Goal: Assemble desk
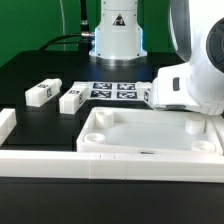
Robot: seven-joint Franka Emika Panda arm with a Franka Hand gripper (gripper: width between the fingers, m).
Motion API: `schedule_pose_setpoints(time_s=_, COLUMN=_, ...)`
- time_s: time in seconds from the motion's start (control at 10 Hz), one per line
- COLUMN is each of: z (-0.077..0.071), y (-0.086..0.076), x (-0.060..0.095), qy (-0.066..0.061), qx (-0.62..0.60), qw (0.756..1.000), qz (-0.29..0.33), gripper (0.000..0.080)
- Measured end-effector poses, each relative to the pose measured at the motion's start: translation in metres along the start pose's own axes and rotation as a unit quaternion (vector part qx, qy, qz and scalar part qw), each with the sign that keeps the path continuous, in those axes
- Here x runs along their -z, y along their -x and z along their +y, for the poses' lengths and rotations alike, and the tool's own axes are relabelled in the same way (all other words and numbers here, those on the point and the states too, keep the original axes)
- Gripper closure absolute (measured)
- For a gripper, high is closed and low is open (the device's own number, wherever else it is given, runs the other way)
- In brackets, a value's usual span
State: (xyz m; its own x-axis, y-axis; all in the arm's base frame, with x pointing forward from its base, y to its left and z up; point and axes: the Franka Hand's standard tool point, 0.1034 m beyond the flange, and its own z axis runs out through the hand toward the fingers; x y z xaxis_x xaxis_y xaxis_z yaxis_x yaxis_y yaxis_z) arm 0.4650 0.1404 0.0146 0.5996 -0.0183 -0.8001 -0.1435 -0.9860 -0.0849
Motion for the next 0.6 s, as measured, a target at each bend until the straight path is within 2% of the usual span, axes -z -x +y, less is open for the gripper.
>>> schedule_pose_setpoints(time_s=0.2, z=0.002, y=0.009, x=0.016, qy=-0.003, qx=0.009, qw=1.000, qz=-0.001, gripper=0.0509)
schedule_pose_setpoints(time_s=0.4, z=0.006, y=0.022, x=0.042, qy=-0.007, qx=0.010, qw=1.000, qz=0.014, gripper=0.0509)
schedule_pose_setpoints(time_s=0.6, z=0.009, y=0.023, x=0.052, qy=-0.009, qx=0.014, qw=1.000, qz=0.019, gripper=0.0509)
